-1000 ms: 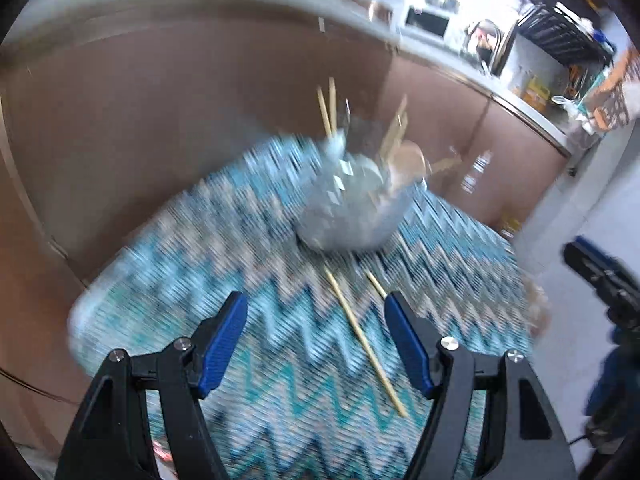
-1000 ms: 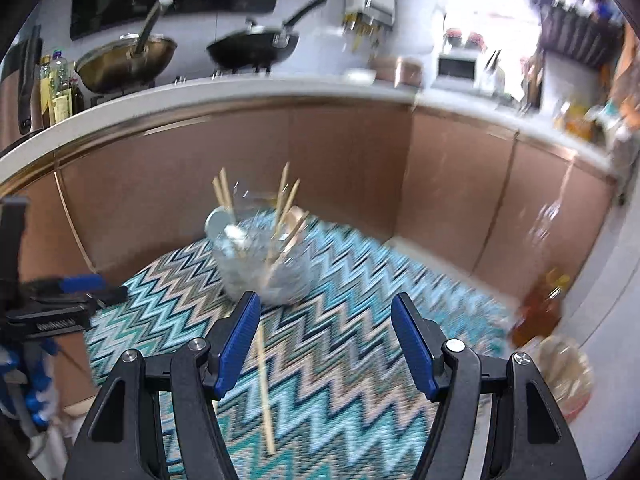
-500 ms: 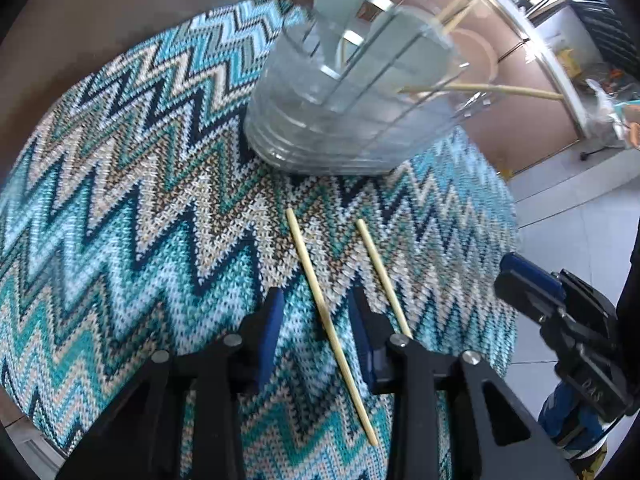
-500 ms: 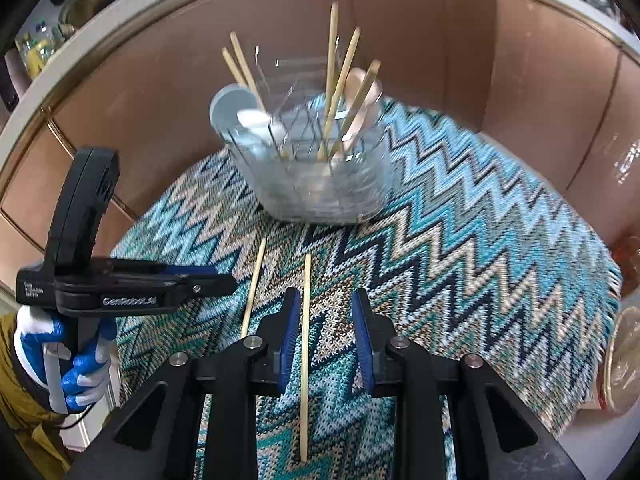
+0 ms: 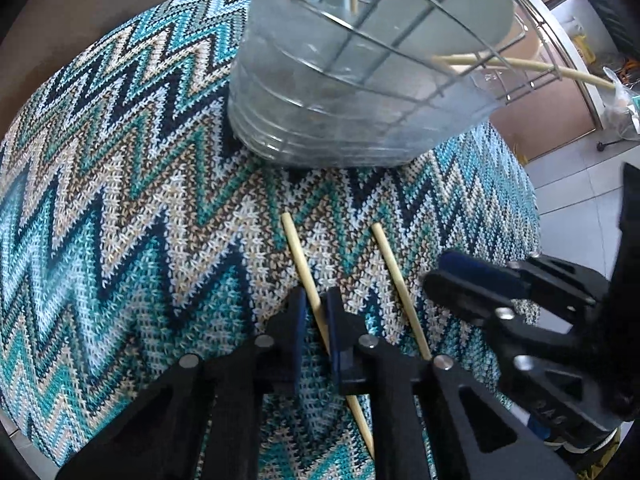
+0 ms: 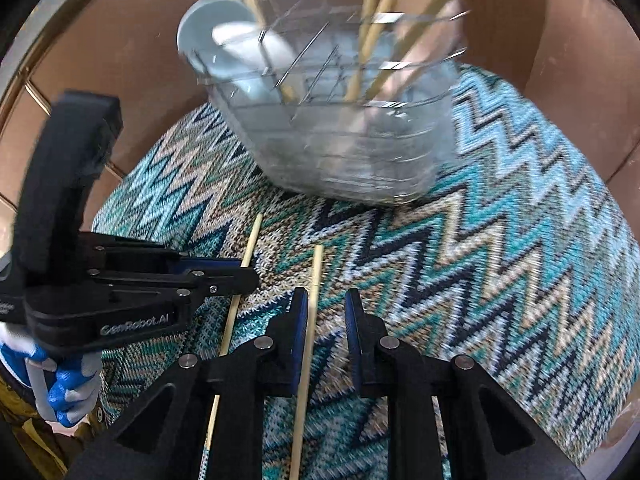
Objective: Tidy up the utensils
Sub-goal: 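Grasp a chopstick with the right tool while the left tool grasps the last chopstick, then lift both chopsticks and carry them over the wire holder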
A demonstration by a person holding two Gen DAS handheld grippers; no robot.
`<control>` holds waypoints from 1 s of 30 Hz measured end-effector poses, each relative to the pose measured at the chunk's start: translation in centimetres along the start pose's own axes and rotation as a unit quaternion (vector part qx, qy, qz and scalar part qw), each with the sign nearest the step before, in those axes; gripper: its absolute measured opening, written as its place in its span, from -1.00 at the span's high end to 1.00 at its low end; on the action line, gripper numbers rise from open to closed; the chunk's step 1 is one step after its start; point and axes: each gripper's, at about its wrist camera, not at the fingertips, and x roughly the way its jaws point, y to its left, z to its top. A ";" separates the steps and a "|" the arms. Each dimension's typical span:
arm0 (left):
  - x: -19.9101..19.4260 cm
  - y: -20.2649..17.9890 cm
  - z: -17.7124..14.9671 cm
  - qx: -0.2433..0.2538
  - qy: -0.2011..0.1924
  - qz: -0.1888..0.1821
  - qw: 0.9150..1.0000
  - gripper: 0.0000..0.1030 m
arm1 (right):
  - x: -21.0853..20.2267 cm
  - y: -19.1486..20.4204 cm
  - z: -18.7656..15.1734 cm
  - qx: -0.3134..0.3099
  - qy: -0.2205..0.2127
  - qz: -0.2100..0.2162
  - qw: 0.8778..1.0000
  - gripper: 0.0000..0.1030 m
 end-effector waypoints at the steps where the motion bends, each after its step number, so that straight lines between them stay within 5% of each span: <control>1: 0.3 0.0 0.1 -0.002 -0.002 -0.005 1.000 0.82 | 0.6 0.2 0.3 -0.003 0.008 0.003 1.000 0.68; 14: -1.1 2.1 -1.5 -0.025 -0.043 -0.055 0.997 0.90 | 3.9 1.4 1.2 -0.002 0.036 -0.021 0.999 0.88; 22: -6.6 2.0 -4.6 0.005 -0.116 -0.057 0.992 0.91 | -0.8 1.6 -1.6 0.007 -0.008 -0.015 1.000 0.90; 30: -14.0 -0.3 -8.2 0.054 -0.209 -0.038 0.976 0.91 | -7.9 3.8 -4.2 -0.010 -0.079 -0.037 0.996 0.89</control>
